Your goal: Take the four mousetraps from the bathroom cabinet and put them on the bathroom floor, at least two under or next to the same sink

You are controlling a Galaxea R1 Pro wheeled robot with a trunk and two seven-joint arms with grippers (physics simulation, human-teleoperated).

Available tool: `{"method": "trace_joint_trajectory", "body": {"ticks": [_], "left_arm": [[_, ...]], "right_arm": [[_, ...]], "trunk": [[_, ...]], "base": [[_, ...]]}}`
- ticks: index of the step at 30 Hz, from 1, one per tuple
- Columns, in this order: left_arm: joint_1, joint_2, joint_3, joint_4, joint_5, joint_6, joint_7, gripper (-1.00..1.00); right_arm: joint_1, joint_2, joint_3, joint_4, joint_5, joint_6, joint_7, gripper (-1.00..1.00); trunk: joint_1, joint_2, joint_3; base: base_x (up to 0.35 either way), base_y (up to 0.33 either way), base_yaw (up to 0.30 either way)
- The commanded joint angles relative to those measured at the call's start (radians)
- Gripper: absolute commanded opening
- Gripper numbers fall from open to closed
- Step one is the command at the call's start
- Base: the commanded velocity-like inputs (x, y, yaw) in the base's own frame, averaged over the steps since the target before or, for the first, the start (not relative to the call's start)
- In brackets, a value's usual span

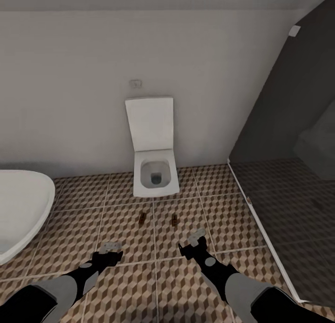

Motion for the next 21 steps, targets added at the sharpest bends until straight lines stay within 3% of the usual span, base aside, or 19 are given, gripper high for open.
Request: {"method": "trace_joint_trajectory", "body": {"ticks": [1, 13, 21], "left_arm": [[0.0, 0.0, -0.007, 0.005, 0.011, -0.01, -0.007, 1.0], [0.025, 0.013, -0.006, 0.005, 0.011, -0.026, -0.003, 1.0], [0.052, 0.063, -0.006, 0.007, 0.012, -0.075, -0.002, 1.0]], "right_arm": [[0.0, 0.0, 0.008, 0.004, -0.008, -0.009, -0.003, 1.0], [0.056, -0.003, 0.007, 0.015, -0.016, -0.069, -0.004, 1.0], [0.113, -0.022, 0.007, 0.015, -0.034, -0.123, -0.004, 1.0]], "trunk": [[-0.004, 0.006, 0.004], [-0.05, 0.09, 0.061], [-0.08, 0.146, 0.099]], "base": [[0.0, 0.0, 0.0], [0.0, 0.0, 0.0], [0.0, 0.0, 0.0]]}}
